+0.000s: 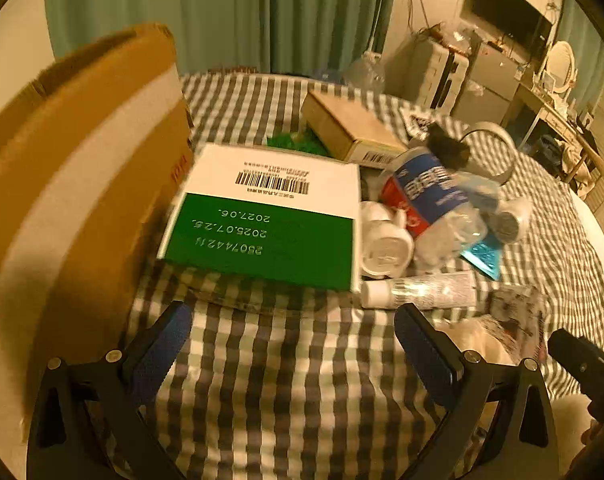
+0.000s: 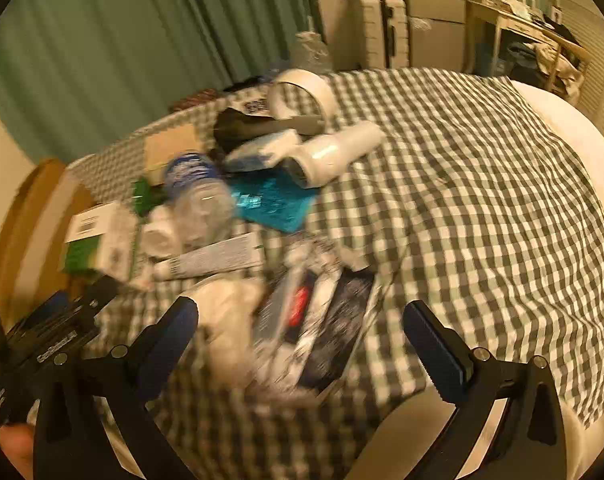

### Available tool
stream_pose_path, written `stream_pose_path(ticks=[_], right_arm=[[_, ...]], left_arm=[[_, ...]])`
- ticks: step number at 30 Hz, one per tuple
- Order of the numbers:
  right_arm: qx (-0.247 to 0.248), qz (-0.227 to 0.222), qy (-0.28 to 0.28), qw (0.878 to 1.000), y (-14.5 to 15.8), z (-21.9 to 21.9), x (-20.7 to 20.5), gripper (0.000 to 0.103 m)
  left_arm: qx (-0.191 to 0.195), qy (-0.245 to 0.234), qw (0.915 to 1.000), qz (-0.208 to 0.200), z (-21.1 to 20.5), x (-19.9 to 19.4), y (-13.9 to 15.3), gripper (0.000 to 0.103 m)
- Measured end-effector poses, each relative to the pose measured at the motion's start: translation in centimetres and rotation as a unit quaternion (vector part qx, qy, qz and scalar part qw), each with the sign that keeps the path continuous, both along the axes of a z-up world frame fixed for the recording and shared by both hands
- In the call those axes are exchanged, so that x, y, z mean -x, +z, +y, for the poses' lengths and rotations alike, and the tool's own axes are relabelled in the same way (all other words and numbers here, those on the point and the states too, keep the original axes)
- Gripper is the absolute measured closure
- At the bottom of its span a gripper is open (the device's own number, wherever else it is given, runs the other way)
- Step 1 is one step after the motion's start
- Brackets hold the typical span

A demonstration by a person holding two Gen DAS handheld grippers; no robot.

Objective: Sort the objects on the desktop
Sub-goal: 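Grasp the green-and-white box with the left gripper while the right grips the floral packet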

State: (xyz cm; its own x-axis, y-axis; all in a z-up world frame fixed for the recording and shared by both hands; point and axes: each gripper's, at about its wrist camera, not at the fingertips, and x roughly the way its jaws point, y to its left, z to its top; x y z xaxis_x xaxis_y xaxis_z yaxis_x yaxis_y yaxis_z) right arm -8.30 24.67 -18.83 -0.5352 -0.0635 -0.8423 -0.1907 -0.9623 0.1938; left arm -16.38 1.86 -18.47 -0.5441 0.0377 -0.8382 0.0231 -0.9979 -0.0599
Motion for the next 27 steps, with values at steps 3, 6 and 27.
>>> stream_pose_path(ticks=[3, 6, 27], right_arm=[[0.006, -0.025, 0.0, 1.0, -1.4, 0.1, 1.4, 0.002], [0.007, -0.035, -0.003, 0.999, -2.3, 0.2, 2.1, 0.008], [0.048, -0.038, 0.016, 0.998, -2.9, 0.4, 2.0, 0.081]], left_arm=[[-0.008, 0.005, 0.9999, -0.008, -0.4, 1.0, -0.5, 0.0], [-0.01, 0.013, 0.9999, -0.002, -0.6, 2.0, -0.6, 0.0], [-0.024, 0.005, 0.9989, 0.04, -3.0, 2.5, -0.8, 0.022]])
